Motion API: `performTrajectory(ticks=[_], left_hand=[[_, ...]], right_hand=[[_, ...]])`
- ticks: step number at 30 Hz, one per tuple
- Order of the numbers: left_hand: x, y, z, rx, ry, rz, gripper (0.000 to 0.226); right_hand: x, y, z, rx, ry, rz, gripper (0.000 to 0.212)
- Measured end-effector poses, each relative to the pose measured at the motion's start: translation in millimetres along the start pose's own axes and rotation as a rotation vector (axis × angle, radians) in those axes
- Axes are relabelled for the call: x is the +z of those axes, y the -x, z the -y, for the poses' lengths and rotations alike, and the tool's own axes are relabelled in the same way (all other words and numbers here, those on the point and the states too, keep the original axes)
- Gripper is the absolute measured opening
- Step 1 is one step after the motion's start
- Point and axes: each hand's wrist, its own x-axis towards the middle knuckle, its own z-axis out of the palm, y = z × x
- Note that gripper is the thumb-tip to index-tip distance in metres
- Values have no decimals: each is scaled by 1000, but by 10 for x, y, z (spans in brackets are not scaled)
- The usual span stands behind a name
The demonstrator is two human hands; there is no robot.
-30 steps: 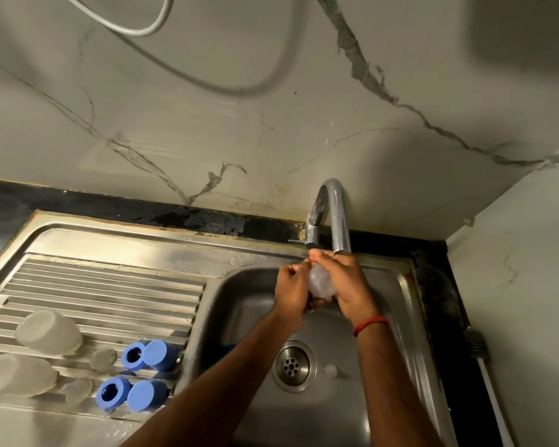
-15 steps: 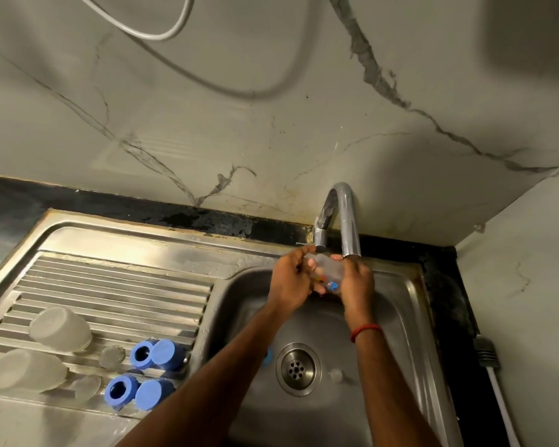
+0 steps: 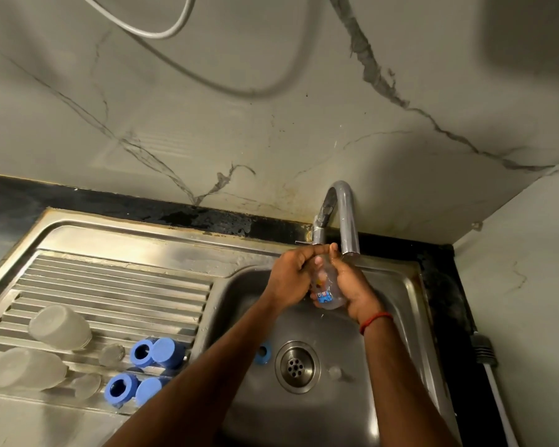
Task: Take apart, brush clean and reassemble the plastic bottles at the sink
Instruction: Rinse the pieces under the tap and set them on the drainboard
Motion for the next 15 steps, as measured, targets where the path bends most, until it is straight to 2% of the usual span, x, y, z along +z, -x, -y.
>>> performTrajectory(ticks=[1, 2, 3, 5, 6, 7, 8, 10, 12, 14, 15], left_hand=[[12, 1, 9, -8, 1, -12, 24], [26, -1, -1, -23, 3, -27, 23], [40, -6, -17, -46, 15, -42, 23], [52, -25, -36, -135, 94, -70, 31], [41, -32, -44, -175, 153, -80, 37], [21, -37, -46, -189, 201, -85, 41], [-2, -41, -40, -174, 235, -83, 43], [-39, -19, -33, -87, 258, -57, 42], [-67, 15, -63, -16, 281, -6, 35], [-94, 36, -65, -13, 311, 34, 31], [-98, 31, -75, -18, 343, 53, 31]], right_hand=[[23, 22, -2, -27, 22, -6, 70], [50, 72, -4, -129, 185, -68, 61], [64, 95, -17, -313, 441, -160, 51], [86, 159, -33, -832, 986, -378, 43], [109, 212, -48, -1006, 1118, -429, 42], [132, 221, -87, -1075, 1168, -436, 43], [144, 186, -133, -1083, 1164, -435, 45], [165, 193, -152, -952, 1047, -398, 51], [185, 214, -56, -626, 728, -279, 60], [160, 204, 78, -260, 273, -32, 64], [100, 193, 121, -154, 96, 84, 66]])
